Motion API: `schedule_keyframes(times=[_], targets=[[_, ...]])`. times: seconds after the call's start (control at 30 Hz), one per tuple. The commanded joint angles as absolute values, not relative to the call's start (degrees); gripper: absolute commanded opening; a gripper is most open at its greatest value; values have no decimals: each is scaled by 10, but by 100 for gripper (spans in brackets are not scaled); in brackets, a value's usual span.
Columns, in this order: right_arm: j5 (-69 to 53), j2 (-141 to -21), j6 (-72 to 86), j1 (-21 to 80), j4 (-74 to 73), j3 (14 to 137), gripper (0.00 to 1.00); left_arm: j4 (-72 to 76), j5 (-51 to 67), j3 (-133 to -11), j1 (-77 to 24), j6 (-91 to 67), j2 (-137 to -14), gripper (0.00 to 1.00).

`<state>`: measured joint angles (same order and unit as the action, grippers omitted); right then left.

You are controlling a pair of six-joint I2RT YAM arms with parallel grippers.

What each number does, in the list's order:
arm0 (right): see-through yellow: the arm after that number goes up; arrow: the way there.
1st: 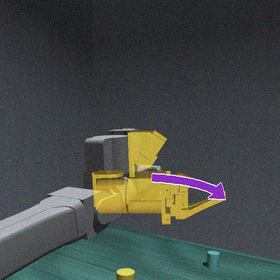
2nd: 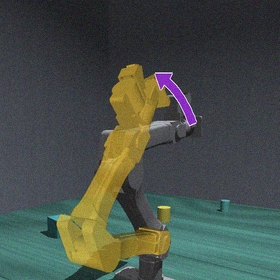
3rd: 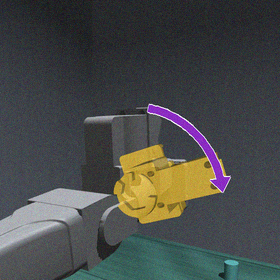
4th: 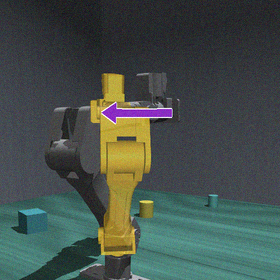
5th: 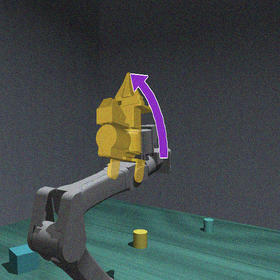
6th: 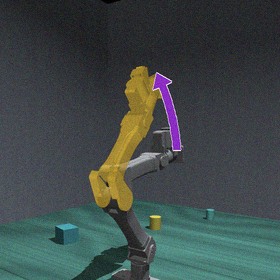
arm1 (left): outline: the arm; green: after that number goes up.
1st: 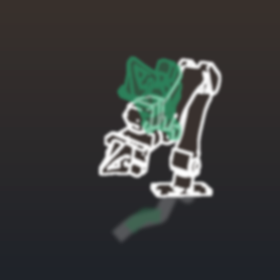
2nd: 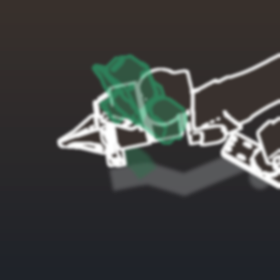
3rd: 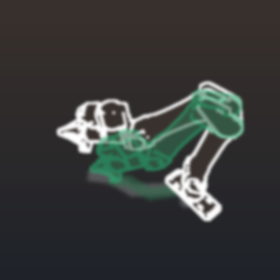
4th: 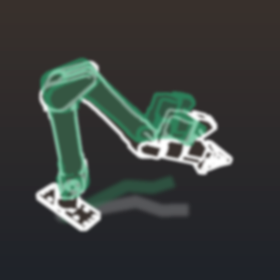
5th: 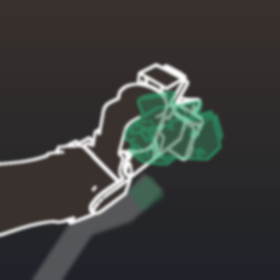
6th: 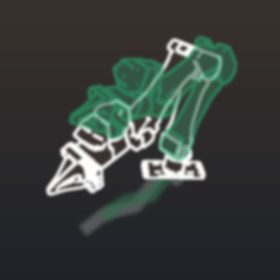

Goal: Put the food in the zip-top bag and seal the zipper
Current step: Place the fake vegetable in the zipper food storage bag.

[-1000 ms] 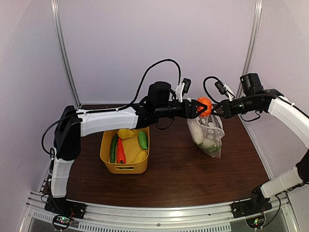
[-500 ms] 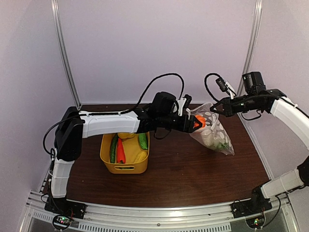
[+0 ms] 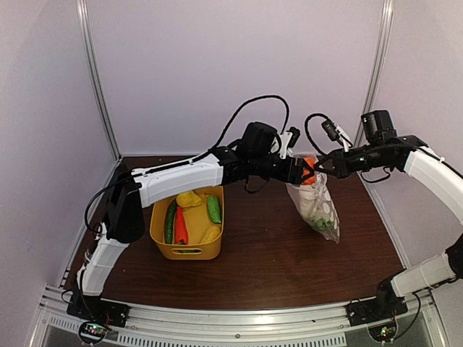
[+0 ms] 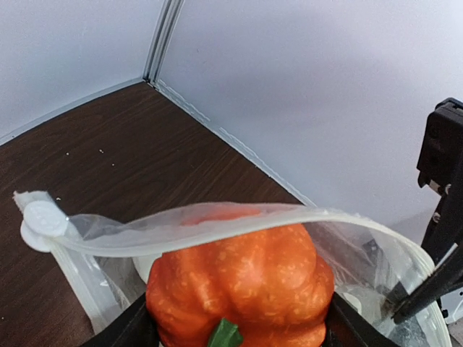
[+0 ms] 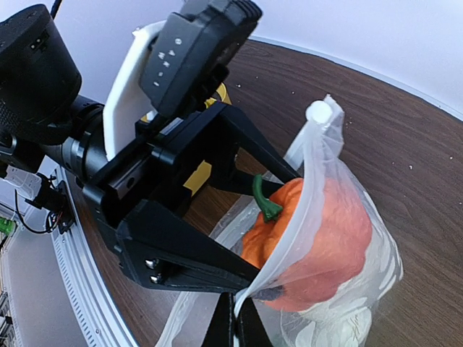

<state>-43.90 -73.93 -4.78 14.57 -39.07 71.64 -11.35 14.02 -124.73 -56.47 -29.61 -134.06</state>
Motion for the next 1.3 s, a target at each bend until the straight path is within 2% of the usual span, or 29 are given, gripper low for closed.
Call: schedule_keyframes(times=[0.0, 0.3, 0.33, 0.43, 0.5, 0.7, 0.73, 0.8, 1.0, 1.07, 1.17, 1.23, 1.27], targets=[[-444, -733, -57, 152, -390, 728, 0, -181, 166, -1307, -566, -273, -1390, 0], [-449, -742, -51, 152, -384, 735, 0, -203, 205, -1295, -566, -266, -1399, 0], [-449, -744, -51, 152, -383, 735, 0, -197, 211, -1294, -566, -267, -1396, 1], [-448, -748, -51, 152, -385, 738, 0, -176, 221, -1286, -566, -276, -1381, 15], [-447, -748, -53, 152, -385, 738, 0, -158, 226, -1276, -566, -278, -1364, 20], [-443, -746, -56, 151, -385, 734, 0, -146, 237, -1267, -567, -276, -1344, 27], [-442, -746, -57, 151, -386, 735, 0, -145, 247, -1267, -567, -276, -1343, 30], [-442, -745, -57, 151, -388, 737, 0, -137, 270, -1265, -567, -276, -1343, 46], [-445, -747, -57, 151, -389, 741, 0, -145, 255, -1253, -567, -277, -1336, 57], [-445, -747, -58, 151, -389, 743, 0, -150, 249, -1249, -567, -274, -1333, 67], [-443, -745, -59, 150, -391, 743, 0, -153, 242, -1240, -567, -270, -1326, 69], [-442, -742, -60, 150, -390, 743, 0, -153, 236, -1233, -567, -267, -1319, 83], [-442, -741, -60, 150, -390, 742, 0, -153, 235, -1232, -567, -264, -1317, 93]])
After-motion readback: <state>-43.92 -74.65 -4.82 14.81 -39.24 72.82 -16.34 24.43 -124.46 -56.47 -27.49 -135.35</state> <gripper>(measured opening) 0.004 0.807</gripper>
